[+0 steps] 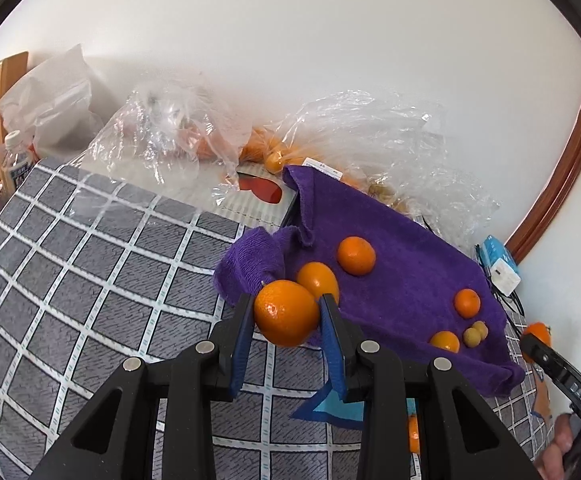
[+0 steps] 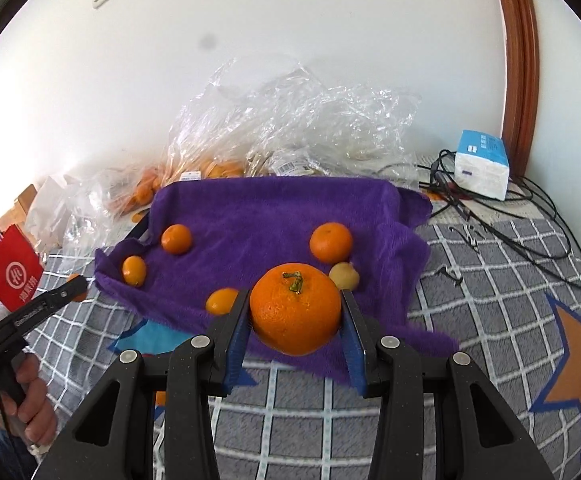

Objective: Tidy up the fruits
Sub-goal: 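Carry and lower the small orange onto the towel with the left tool while the right tool lowers the mandarin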

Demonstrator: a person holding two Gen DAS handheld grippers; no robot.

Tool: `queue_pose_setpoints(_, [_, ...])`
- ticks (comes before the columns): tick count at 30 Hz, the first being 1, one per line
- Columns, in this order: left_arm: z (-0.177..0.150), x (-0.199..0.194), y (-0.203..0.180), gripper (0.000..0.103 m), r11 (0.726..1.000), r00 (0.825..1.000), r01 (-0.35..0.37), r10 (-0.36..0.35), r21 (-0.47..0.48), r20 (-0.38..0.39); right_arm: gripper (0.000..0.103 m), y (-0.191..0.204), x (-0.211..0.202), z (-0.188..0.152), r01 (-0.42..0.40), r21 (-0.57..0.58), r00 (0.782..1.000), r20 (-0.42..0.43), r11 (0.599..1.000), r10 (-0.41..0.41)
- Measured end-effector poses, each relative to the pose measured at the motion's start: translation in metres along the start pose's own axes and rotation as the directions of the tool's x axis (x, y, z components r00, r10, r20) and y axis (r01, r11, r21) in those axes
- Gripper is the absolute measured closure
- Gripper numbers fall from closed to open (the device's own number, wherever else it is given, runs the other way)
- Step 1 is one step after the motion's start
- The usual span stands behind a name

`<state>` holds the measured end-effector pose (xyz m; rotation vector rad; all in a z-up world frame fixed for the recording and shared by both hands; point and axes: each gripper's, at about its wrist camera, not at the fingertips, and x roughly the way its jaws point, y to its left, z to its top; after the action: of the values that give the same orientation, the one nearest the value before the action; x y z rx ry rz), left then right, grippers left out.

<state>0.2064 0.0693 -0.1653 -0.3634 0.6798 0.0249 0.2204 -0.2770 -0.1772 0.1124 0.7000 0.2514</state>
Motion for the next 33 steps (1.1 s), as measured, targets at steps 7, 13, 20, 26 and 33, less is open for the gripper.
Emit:
queue_pose_setpoints(7, [0.026, 0.008, -0.007, 0.072, 0.998, 1.000, -0.018, 0.018, 0.053, -0.012, 0.061, 0.001, 0.045, 0.025, 0.025, -0.050, 0.999, -0.043, 0.998, -0.027])
queue_pose_setpoints(13, [0.043, 0.025, -0.013, 0.072, 0.999, 0.999, -0.008, 0.009, 0.054, -0.033, 0.061, 0.004, 0.090, 0.032, 0.014, -0.063, 0.993, -0.115, 0.998, -0.021])
queue_pose_setpoints(20, [0.047, 0.047, -0.033, 0.072, 0.995, 0.994, 0.052, -0.043, 0.090, -0.095, 0.061, 0.012, 0.105, 0.029, -0.008, -0.099, 0.990, -0.141, 0.995, -0.006])
queue_pose_setpoints(26, [0.040, 0.072, -0.059, 0.072, 0.984, 0.986, 0.057, -0.029, 0.172, -0.162, 0.061, 0.014, 0.112, 0.023, -0.007, -0.126, 0.985, -0.172, 0.992, -0.015])
queue_pose_setpoints(33, [0.032, 0.094, -0.072, 0.072, 0.975, 0.977, 0.020, 0.028, 0.223, -0.211, 0.054, 0.008, 0.100, 0.028, -0.045, -0.091, 0.987, -0.156, 0.995, 0.030])
